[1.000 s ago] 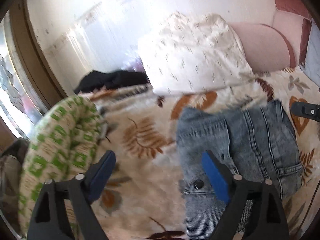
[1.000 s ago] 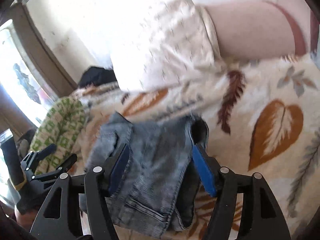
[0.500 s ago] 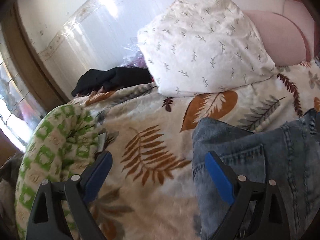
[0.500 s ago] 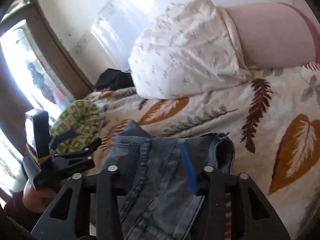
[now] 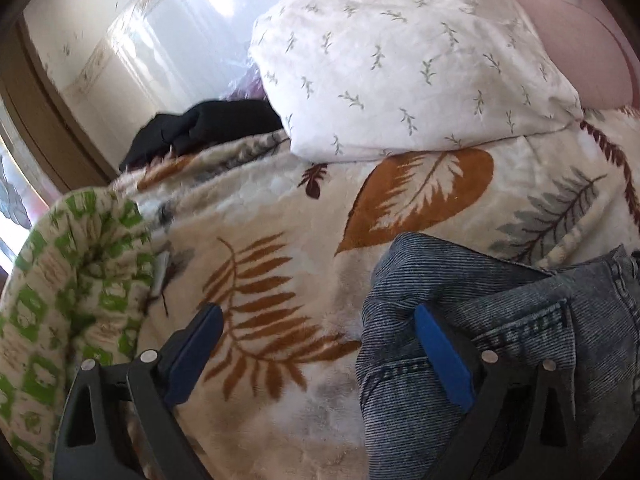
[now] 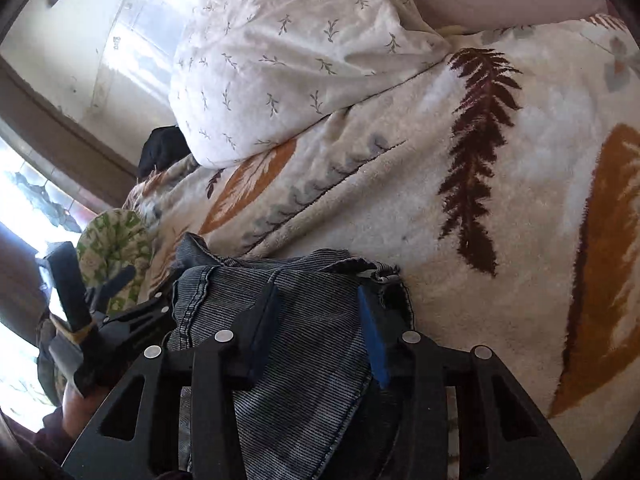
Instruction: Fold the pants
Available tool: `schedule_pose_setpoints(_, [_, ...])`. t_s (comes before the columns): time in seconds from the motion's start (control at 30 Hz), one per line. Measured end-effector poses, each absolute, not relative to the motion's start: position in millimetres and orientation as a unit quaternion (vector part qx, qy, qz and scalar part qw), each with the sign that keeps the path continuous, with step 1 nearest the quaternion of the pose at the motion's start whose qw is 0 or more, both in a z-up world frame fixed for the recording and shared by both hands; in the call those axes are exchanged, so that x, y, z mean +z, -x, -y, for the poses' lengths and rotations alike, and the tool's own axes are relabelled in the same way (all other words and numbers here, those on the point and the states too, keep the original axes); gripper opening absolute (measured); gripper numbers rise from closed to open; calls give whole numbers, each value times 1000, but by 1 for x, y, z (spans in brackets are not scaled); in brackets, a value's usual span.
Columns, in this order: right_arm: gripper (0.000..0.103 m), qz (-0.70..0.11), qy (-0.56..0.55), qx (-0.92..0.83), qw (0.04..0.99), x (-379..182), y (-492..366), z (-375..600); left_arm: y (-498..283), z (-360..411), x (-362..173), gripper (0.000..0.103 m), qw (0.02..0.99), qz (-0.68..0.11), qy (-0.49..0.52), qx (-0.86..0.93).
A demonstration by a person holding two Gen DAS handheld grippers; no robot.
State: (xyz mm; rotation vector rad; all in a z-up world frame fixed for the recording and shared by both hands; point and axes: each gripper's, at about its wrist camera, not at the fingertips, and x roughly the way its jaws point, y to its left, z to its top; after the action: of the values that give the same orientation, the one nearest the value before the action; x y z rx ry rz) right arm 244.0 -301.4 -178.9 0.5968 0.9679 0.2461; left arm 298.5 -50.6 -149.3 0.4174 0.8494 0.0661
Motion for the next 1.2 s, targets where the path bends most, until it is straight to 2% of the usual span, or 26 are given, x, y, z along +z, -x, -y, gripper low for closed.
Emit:
schedule_pose_setpoints(0.07, [42,-457,-262,107,843,-168,-240,297,-291,47,-140,97,888,-416,-195,31])
schedule_pose_setpoints(0.23, [44,-436,-190,107,873,-120,-202,274,-230,25,-107,97,905,-384,-182,16])
schedule_pose_setpoints(0.37, [46,-430,-158,135,879,-101,-160,253,-170,11,-102,97,909,-381,-168,-4])
schedule_pose_setpoints(0.57, [47,-462,-72,145,872,-121,-117,203,-141,19,-136,97,897,-395,-200,-6])
schedule_pose_setpoints(0.7, [48,-483,-60,120,865,-152,-122,194,-145,18,-146,97,897,-405,-179,-5])
schedule_pose_setpoints(0.93, [48,-484,-48,110,867,-158,-120,191,-144,19,-159,99,893,-410,-187,-7])
schedule_pose_setpoints(1.07, [49,-457,-35,99,883,-152,-109,184,-136,18,-142,97,892,-418,-174,9])
schedule_pose_setpoints(1.2, [52,-434,-49,85,895,-130,-81,176,-95,14,-109,97,909,-386,-158,4])
